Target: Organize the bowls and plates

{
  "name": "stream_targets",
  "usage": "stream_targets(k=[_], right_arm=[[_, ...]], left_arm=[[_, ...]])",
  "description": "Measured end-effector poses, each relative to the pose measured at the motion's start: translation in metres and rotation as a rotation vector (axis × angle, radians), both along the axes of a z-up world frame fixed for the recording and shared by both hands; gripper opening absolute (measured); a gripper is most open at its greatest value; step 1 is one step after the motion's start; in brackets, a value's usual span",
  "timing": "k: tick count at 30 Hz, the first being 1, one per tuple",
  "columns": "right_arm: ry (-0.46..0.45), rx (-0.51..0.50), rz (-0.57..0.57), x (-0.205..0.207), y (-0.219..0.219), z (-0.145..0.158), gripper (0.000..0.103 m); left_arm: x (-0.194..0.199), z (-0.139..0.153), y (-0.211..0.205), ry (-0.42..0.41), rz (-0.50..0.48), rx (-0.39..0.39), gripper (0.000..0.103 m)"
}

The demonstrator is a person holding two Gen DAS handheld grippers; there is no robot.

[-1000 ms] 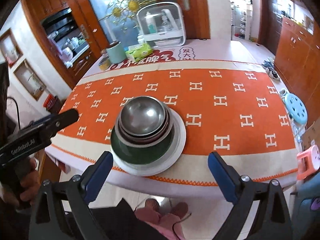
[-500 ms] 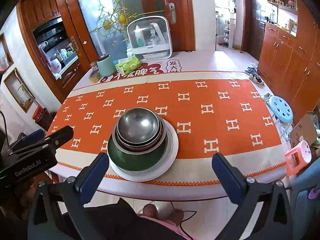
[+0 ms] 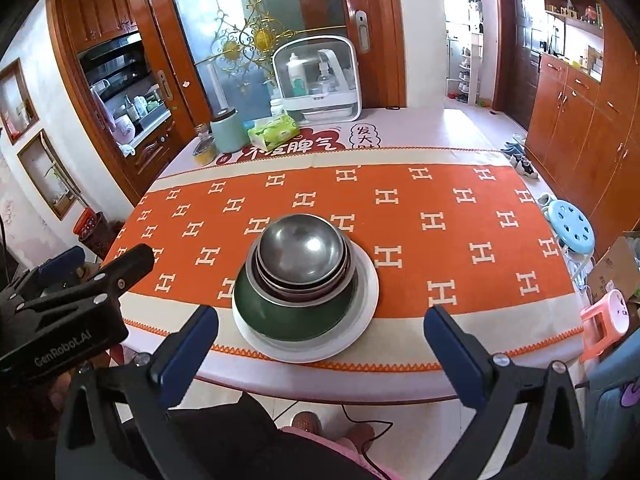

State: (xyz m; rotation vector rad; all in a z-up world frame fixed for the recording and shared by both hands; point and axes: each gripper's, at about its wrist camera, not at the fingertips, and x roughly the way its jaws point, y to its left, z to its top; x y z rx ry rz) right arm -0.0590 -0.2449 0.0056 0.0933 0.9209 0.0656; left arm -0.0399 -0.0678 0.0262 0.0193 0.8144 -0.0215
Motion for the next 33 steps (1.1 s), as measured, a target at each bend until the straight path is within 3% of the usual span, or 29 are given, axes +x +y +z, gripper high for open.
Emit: stream_targets(k=[33], right_arm=[[0.012, -0.020, -0.033, 0.012, 0.015, -0.002, 0.103]], left_arm=[[0.009, 0.002, 0.005, -0.029, -0.042, 0.002, 0.102]])
